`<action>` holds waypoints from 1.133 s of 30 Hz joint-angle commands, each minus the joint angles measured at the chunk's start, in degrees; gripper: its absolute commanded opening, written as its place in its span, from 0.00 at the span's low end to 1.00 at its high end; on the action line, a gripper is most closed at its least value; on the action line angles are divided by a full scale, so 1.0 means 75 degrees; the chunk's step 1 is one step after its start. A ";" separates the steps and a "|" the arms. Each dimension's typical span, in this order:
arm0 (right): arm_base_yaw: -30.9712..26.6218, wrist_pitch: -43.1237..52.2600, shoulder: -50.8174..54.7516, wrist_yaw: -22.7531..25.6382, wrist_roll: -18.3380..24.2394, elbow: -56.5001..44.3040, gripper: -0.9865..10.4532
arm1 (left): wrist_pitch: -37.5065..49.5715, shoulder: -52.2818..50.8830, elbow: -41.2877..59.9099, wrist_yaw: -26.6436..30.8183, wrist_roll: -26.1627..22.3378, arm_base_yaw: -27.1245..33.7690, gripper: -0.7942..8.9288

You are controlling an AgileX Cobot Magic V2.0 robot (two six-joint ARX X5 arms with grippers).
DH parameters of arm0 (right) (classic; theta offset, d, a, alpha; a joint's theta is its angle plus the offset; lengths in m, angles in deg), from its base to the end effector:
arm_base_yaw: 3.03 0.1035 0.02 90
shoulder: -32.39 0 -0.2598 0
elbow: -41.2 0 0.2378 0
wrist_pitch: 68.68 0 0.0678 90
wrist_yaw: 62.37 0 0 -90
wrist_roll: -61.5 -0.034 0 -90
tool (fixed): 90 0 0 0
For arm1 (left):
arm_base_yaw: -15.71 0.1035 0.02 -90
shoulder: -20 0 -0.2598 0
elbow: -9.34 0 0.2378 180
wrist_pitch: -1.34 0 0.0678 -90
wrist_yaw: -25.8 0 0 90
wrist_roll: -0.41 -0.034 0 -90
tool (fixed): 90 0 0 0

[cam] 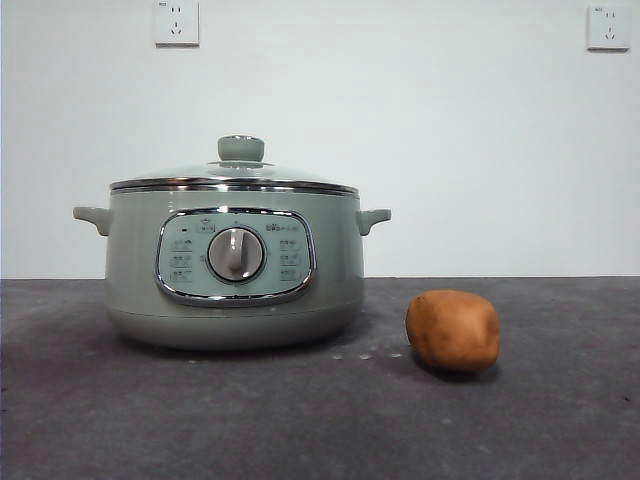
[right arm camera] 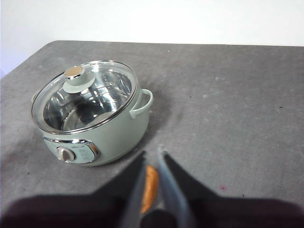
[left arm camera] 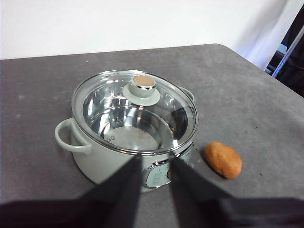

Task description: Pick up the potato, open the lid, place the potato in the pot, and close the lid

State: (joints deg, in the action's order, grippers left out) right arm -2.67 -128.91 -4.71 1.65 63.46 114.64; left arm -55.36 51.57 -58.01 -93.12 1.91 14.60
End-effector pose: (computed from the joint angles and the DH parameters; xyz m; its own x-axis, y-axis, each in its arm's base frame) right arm 0.0942 0.0155 0.3613 0.8192 0.4432 -0.3641 -0.4198 0.8958 0.1460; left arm 0.0824 -0.0180 0.3437 0.8081 -0.4993 -0.3125 0.4591 0.8663 -0.1971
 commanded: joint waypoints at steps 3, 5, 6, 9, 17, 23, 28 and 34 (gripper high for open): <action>0.0009 0.0012 0.0006 -0.0029 -0.0055 0.0038 0.61 | -0.0035 0.0009 -0.0099 -0.0035 -0.0085 -0.0017 0.67; 0.0009 -0.0032 -0.0032 -0.0029 -0.0055 0.0050 0.64 | -0.0070 0.0041 -0.0195 -0.0035 -0.0085 -0.0017 0.67; 0.0009 -0.0087 -0.0044 -0.0029 -0.0055 0.0067 0.64 | -0.0090 0.0061 -0.0256 -0.0035 -0.0085 -0.0017 0.67; 0.0009 -0.0154 -0.0143 -0.0035 -0.0055 0.0093 0.64 | -0.0172 0.0149 -0.0481 -0.0032 -0.0085 -0.0017 0.67; 0.0012 -0.0149 -0.0353 -0.0347 -0.0064 0.0111 0.64 | -0.0440 0.0350 -0.0656 -0.0026 -0.0087 -0.0017 0.67; 0.0370 -0.0102 -0.0845 -0.0396 -0.0189 0.0111 0.64 | -0.0376 0.0431 -0.0656 -0.0032 -0.0087 -0.0017 0.67; 0.0866 -0.0082 -0.1705 -0.0300 -0.0207 0.0125 0.64 | -0.0388 0.0466 -0.0656 -0.0032 -0.0087 -0.0017 0.67; 0.1705 0.0178 -0.3191 0.0370 -0.0207 0.0125 0.64 | -0.0385 0.0498 -0.0656 -0.0029 -0.0085 -0.0017 0.67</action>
State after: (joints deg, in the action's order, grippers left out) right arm 9.96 -127.66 -28.30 4.40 62.14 115.32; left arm -58.66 55.39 -62.88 -93.26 1.54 14.60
